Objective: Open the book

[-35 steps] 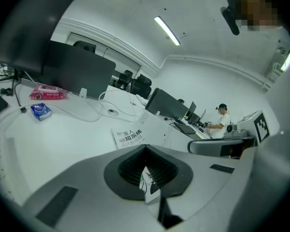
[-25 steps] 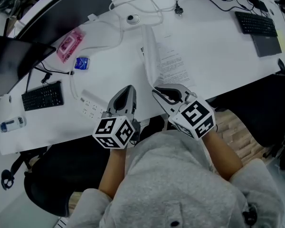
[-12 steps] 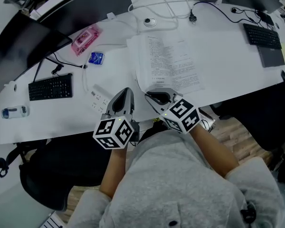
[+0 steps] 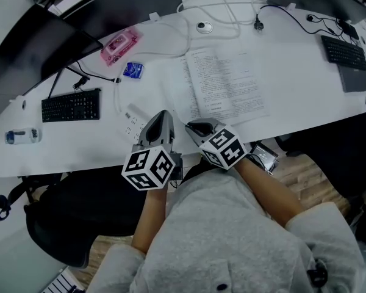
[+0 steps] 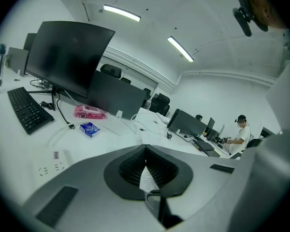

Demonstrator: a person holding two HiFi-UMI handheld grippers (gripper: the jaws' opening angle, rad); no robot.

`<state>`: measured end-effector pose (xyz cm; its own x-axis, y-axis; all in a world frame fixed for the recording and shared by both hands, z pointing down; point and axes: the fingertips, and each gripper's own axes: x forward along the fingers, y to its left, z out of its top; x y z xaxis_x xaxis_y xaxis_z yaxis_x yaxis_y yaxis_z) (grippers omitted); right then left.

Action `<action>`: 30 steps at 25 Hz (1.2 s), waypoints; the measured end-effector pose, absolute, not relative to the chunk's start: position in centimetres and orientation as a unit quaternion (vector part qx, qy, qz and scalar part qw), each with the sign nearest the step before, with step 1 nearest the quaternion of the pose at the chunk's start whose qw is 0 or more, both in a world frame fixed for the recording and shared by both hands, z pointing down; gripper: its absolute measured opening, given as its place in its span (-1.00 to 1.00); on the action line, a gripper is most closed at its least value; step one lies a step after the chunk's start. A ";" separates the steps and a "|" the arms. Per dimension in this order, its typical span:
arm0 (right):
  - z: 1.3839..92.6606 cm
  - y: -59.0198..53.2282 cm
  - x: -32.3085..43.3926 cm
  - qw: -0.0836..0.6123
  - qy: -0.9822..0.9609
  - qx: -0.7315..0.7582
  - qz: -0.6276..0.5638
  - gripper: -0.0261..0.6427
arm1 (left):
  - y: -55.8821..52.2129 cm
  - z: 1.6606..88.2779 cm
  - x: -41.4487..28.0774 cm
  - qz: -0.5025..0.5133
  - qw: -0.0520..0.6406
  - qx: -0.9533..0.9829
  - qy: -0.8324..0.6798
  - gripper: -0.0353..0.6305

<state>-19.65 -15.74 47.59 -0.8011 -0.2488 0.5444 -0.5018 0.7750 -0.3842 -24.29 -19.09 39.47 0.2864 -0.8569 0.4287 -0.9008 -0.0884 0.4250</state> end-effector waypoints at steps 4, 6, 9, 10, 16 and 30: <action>50.0 -14.9 -20.5 0.279 -0.898 0.209 0.268 -0.79 | -18.7 39.6 -24.1 0.036 0.319 0.737 -0.595 -0.87; 51.1 -14.1 -20.8 0.295 -0.893 0.201 0.272 -0.78 | -18.5 39.7 -24.1 0.037 0.318 0.737 -0.595 -0.87; 51.7 -13.2 -21.4 0.301 -0.891 0.189 0.282 -0.74 | -18.3 39.5 -24.3 0.037 0.315 0.738 -0.596 -0.87; 51.7 -12.9 -21.5 0.299 -0.891 0.183 0.287 -0.69 | -18.3 39.4 -24.4 0.036 0.315 0.738 -0.596 -0.87; 50.2 -11.5 -21.6 0.277 -0.898 0.154 0.304 -0.66 | -18.5 39.2 -24.4 0.029 0.313 0.740 -0.595 -0.87; 42.7 -15.4 -16.3 0.198 -0.924 0.224 0.237 -0.75 | -18.5 38.0 -22.4 0.076 0.259 0.761 -0.590 -0.87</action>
<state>-16.35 -15.39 42.65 -0.8213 -0.3199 0.4723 -0.5077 0.7875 -0.3495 -22.42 -18.49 38.04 0.2925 -0.8587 0.4209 -0.9371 -0.1696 0.3052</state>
